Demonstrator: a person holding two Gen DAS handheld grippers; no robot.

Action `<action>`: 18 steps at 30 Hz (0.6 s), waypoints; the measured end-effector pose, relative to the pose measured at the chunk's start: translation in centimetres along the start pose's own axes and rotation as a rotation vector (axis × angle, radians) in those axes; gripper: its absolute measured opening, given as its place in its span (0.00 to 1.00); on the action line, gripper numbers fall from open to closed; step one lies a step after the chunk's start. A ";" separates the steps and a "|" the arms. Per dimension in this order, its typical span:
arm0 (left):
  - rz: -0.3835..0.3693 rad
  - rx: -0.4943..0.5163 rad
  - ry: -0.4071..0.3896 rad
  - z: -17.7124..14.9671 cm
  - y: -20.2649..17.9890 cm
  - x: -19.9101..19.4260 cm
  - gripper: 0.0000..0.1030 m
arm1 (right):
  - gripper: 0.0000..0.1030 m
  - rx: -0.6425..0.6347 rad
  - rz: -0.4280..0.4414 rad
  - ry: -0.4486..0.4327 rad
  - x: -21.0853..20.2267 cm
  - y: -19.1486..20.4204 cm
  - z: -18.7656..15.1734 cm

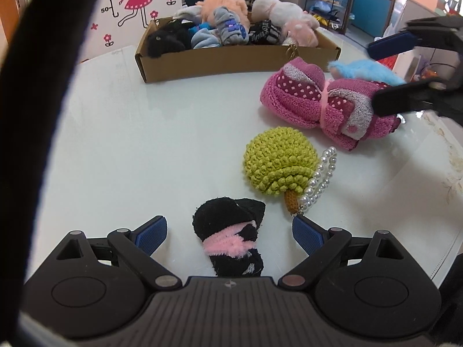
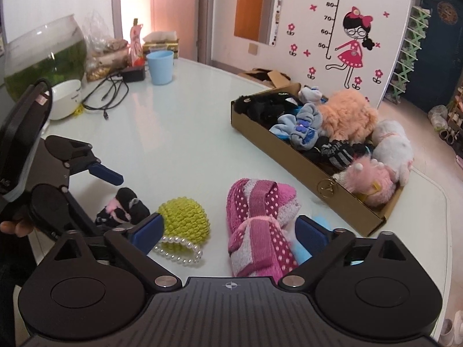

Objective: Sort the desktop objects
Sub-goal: 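Move the left gripper to the black sock while the right moves to the pink towel bundle, then grasp the black sock with the left gripper while the right grasps the pink polka-dot towel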

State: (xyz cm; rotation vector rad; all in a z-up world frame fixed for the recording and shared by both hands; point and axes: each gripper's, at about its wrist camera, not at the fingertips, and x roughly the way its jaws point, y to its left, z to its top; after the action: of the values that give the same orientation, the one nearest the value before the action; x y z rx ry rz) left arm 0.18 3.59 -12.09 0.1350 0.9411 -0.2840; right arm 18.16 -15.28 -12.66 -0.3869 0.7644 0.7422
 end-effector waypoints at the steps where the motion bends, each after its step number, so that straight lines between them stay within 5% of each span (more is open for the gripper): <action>1: -0.002 0.000 -0.001 0.0 0.0 0.1 0.90 | 0.74 -0.003 0.000 0.013 0.5 -0.1 0.2; 18: 0.008 0.005 -0.025 -0.9 0.7 0.9 0.99 | 0.82 -0.001 -0.026 0.138 5.9 -0.8 0.2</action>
State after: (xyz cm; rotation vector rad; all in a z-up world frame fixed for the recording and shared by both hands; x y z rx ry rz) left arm 0.19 4.26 -13.35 0.1395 0.9151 -0.2795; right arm 21.80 -13.01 -16.83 -0.4521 0.8867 0.6966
